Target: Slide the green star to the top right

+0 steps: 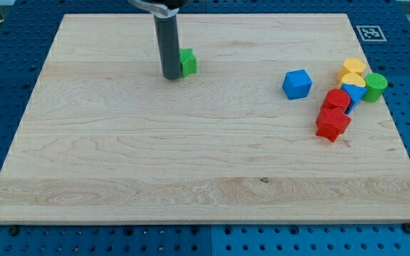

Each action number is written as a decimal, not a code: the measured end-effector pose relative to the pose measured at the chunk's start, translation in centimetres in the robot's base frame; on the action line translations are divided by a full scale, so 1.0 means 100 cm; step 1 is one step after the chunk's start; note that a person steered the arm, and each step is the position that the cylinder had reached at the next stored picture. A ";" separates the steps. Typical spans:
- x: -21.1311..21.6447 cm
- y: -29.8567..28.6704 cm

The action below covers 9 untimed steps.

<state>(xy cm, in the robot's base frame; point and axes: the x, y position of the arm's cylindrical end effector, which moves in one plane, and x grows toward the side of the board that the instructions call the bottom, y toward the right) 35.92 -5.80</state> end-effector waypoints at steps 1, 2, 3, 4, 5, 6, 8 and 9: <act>-0.018 0.028; -0.043 0.054; -0.068 0.055; -0.097 0.055; -0.120 0.059; -0.131 0.072; -0.132 0.117; -0.116 0.129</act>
<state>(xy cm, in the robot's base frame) 24.28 7.11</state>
